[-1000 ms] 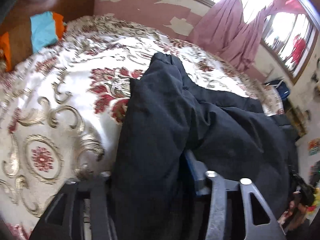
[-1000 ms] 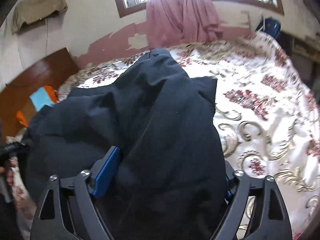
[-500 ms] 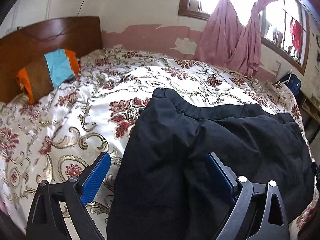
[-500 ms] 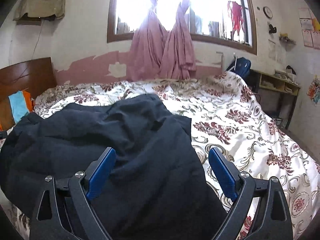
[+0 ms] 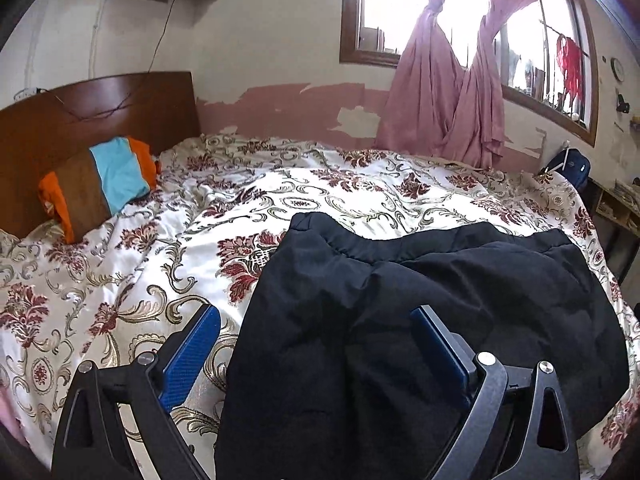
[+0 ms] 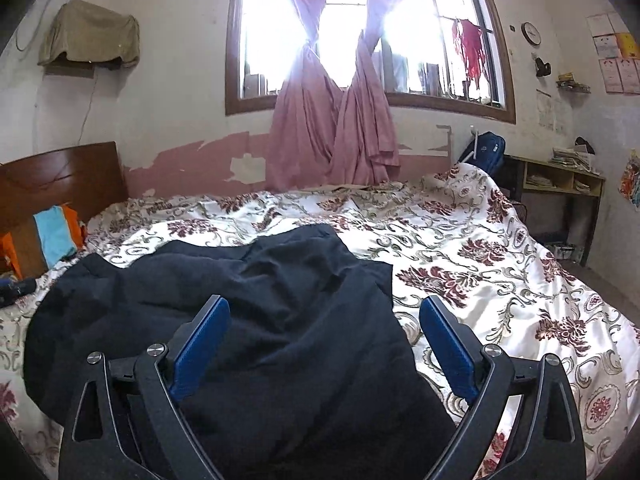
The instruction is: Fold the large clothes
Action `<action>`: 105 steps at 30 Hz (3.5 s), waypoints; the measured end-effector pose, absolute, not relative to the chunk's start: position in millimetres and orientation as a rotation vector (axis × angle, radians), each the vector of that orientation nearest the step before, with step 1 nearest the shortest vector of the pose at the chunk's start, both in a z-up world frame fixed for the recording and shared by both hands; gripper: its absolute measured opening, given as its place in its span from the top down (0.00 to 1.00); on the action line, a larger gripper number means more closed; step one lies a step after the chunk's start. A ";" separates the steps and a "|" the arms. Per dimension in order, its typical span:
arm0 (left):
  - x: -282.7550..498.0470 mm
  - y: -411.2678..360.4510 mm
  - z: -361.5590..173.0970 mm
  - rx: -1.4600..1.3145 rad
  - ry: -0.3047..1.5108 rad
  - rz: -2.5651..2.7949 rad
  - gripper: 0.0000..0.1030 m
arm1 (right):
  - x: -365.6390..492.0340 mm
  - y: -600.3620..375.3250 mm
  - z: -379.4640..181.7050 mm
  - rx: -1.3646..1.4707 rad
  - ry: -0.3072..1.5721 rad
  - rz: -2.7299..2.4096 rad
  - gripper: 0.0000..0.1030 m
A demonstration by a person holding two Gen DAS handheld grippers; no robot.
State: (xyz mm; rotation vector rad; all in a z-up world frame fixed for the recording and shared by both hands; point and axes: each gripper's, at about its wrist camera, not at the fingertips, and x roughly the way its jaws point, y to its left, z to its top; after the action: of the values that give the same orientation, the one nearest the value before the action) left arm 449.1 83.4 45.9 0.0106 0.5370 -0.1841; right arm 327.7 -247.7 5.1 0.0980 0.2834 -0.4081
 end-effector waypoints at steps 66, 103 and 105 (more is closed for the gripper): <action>131.4 78.6 55.6 -0.091 0.281 -0.114 0.01 | 115.6 -165.1 1.0 0.053 0.140 -0.016 0.03; 131.4 90.1 16.8 -0.036 0.375 -0.111 0.01 | 132.8 -144.9 -39.2 0.038 0.293 -0.006 0.03; 131.6 90.4 16.2 -0.036 0.377 -0.112 0.01 | 133.3 -144.2 -39.7 0.044 0.297 -0.005 0.03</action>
State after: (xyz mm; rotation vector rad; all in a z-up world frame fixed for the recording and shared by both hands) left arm 131.6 90.4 16.2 -0.0357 0.3768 -0.1121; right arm 133.3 -144.2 -39.7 0.0439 0.2966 -0.0047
